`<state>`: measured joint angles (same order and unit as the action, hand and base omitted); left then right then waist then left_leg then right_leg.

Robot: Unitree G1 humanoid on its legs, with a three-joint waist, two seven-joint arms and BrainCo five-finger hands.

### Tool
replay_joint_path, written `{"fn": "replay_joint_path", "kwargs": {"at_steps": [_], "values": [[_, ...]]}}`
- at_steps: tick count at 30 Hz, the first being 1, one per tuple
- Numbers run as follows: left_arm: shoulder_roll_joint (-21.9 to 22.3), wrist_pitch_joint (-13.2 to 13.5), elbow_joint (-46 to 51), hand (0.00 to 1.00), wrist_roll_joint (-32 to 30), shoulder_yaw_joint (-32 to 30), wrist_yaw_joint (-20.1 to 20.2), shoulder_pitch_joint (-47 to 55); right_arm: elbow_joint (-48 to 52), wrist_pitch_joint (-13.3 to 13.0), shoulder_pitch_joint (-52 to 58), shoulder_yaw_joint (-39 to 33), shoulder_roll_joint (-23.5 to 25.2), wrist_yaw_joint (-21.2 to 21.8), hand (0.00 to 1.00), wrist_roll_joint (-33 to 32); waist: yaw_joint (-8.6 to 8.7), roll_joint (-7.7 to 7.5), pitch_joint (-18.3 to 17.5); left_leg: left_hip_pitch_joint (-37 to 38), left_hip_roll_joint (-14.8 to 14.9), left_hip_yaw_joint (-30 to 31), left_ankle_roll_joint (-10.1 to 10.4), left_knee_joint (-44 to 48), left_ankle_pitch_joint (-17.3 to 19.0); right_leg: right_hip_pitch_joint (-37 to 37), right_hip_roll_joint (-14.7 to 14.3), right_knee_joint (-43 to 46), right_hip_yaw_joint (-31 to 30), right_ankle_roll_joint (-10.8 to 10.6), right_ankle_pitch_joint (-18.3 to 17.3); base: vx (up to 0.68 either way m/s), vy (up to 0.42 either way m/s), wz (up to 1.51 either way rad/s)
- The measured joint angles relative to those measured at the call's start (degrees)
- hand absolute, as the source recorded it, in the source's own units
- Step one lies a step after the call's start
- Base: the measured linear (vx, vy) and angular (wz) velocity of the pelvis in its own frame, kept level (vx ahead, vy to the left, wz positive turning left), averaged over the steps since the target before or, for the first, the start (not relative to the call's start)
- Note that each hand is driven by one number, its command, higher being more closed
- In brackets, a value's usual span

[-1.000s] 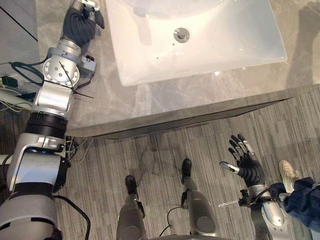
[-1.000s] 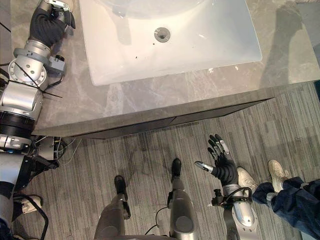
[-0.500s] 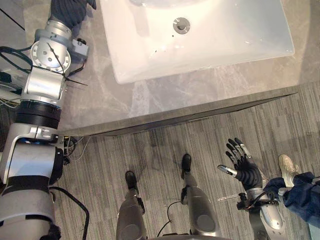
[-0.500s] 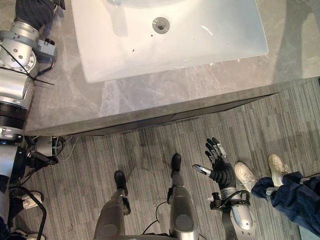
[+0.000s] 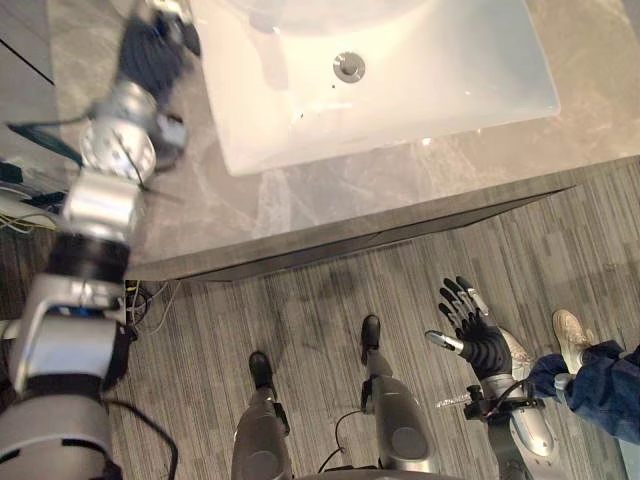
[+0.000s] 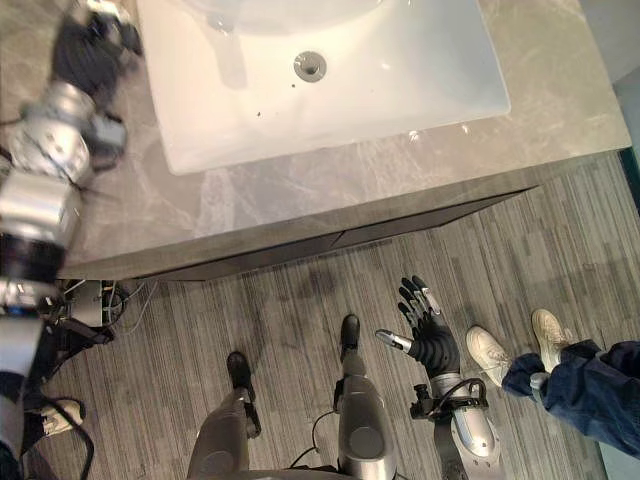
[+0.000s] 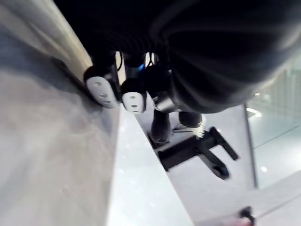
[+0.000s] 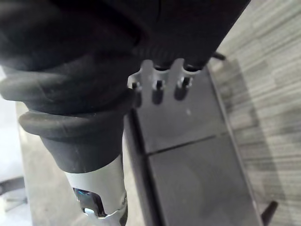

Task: Organize washtable

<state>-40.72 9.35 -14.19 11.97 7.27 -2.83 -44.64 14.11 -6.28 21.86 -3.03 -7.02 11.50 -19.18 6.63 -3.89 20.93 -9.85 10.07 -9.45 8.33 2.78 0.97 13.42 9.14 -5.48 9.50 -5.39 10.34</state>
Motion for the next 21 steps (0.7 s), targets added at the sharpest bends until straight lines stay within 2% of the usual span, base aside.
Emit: {"fn": "replay_joint_path", "kwargs": {"at_steps": [1, 3, 5, 6, 8, 11, 14, 18, 21], "values": [[3.7, 0.1, 5.2, 1.0, 2.2, -1.8, 0.9, 5.6, -0.4, 0.2, -0.6, -0.4, 0.0, 0.0, 0.0, 0.0, -1.14, 0.45, -0.3, 1.3, 0.0, 0.0, 0.0, -0.4, 0.4, -1.0, -0.1, 0.0, 0.2, 0.0, -0.2, 0.0, 0.001, 0.11], [9.2, 0.4, 11.1, 1.0, 5.5, -3.4, 2.4, 13.8, -0.7, 0.4, -1.9, -0.7, 0.0, 0.0, 0.0, 0.0, -1.92, 1.4, -1.9, 2.0, 0.0, 0.5, 0.0, -0.9, 0.4, -2.1, 0.0, 0.0, 1.3, 0.0, -0.5, 0.0, 0.005, 0.18], [15.0, 0.3, 15.6, 1.0, 8.5, -3.7, 4.1, 25.0, -2.4, 0.6, -3.8, -0.6, 0.0, 0.0, 0.0, 0.3, -3.12, 2.23, -5.7, 4.0, -0.1, 1.2, 0.0, -2.0, 0.3, -4.1, 0.0, 0.0, 2.0, -0.6, -1.3, 0.02, -0.005, 0.19], [16.5, 0.1, 16.7, 1.0, 9.2, -3.8, 4.2, 27.9, -2.7, 0.6, -4.2, -0.7, 0.0, 0.0, 0.0, 0.3, -3.43, 2.63, -6.4, 4.6, -0.1, 1.5, 0.0, -2.3, 0.3, -4.9, 0.0, 0.0, 2.4, -0.7, -1.6, 0.03, -0.009, 0.21], [22.3, -0.3, 20.4, 1.0, 12.6, -4.0, 5.3, 38.3, -3.9, 0.6, -4.9, -0.5, 0.1, 0.0, 0.0, 0.6, -4.85, 3.92, -9.5, 6.6, -0.1, 2.1, 0.0, -3.0, 0.4, -7.1, 0.1, 0.1, 3.3, -1.1, -2.4, 0.02, -0.004, 0.2], [28.0, -0.4, 25.9, 1.0, 13.5, -6.6, 5.7, 47.4, -5.0, 1.8, -5.0, -0.3, 1.2, 0.2, 0.0, 0.9, -6.18, 4.99, -12.2, 7.3, -0.1, 3.5, 0.0, -3.0, 0.3, -8.7, 0.1, 0.1, 4.7, -1.1, -2.8, 0.01, -0.01, 0.23], [32.6, -0.3, 29.4, 1.0, 15.0, -8.7, 6.4, 53.8, -6.9, 2.6, -4.5, 1.1, 2.5, 1.8, 0.0, 1.0, -6.43, 5.53, -14.1, 8.6, -0.1, 5.1, 0.0, -3.0, 0.4, -11.3, 0.3, 0.1, 6.5, -1.6, -3.5, 0.0, -0.014, 0.27], [38.5, -0.1, 30.4, 1.0, 15.2, -8.5, 6.6, 60.7, -7.6, 2.9, -2.7, 3.6, 4.4, 3.1, 0.0, 1.8, -7.64, 5.71, -16.5, 9.5, -0.2, 6.6, 0.0, -2.9, 0.4, -13.2, 0.5, 0.0, 8.0, -1.7, -4.0, -0.01, -0.014, 0.2], [40.5, -0.3, 29.8, 1.0, 16.3, -6.4, 7.4, 65.1, -8.6, 3.4, -2.0, 6.1, 4.8, 3.8, 0.0, 1.8, -7.7, 5.73, -17.9, 9.7, -0.3, 7.9, -0.3, -3.0, 0.5, -14.3, 0.6, 0.0, 9.6, -1.9, -4.6, -0.03, -0.013, 0.22]]}}
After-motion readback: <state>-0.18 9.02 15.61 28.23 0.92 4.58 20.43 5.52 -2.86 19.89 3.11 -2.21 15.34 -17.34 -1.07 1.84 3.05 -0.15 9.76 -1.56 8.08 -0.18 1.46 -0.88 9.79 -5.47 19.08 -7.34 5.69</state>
